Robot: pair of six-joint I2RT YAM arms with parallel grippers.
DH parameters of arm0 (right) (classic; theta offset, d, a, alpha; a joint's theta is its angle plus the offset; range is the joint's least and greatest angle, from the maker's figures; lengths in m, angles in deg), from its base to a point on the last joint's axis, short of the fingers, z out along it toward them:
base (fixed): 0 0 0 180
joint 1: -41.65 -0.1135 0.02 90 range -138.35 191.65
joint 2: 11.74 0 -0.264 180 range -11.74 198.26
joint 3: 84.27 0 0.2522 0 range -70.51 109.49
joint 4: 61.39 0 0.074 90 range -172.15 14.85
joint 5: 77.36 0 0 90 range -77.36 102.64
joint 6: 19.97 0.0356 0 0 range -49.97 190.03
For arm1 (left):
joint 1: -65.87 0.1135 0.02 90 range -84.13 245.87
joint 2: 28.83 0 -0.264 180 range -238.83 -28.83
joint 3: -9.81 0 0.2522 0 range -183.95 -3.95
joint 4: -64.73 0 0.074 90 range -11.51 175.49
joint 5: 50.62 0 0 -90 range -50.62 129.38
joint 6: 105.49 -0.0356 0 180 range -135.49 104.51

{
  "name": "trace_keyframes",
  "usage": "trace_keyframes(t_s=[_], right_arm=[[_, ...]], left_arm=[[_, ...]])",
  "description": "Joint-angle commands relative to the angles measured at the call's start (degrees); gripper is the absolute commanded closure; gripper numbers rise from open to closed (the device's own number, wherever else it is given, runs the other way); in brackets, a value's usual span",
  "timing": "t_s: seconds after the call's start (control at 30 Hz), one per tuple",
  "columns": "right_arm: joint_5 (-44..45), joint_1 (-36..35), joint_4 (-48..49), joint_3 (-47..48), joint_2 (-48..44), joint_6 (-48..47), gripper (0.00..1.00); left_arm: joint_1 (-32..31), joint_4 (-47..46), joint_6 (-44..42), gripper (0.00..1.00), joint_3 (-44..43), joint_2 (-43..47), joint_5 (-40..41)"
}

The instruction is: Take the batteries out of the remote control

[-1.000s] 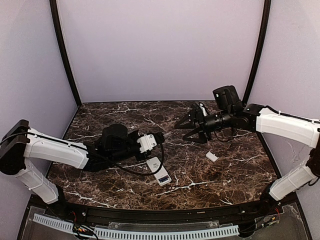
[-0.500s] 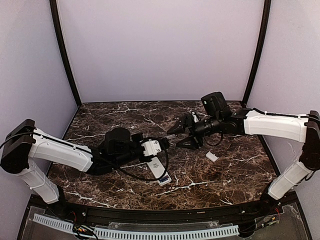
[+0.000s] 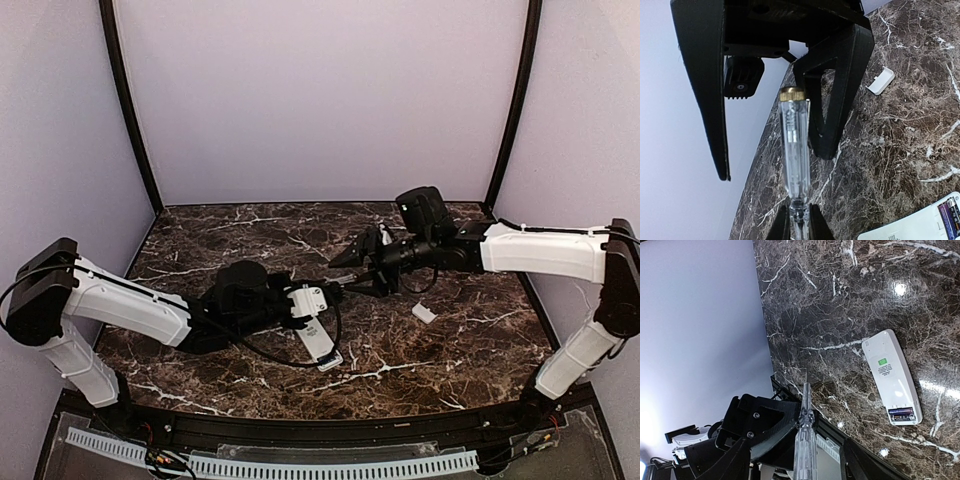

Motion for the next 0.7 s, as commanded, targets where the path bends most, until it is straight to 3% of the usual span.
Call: trace_keyframes(t_s=[0.0,0.67], right_arm=[[1.61,-1.08,3.28,-0.48,1.12,1.02,0.41],[1.99,-2.29,6.0,-1.28,3.53,1.85,0.57]], left_arm=[[-0.54,-2.11,0.15,1.0,-1.61,-0.3,0.45],[-0.9,-2.23,0.32,1.0,-2.08,-1.16,0.08]])
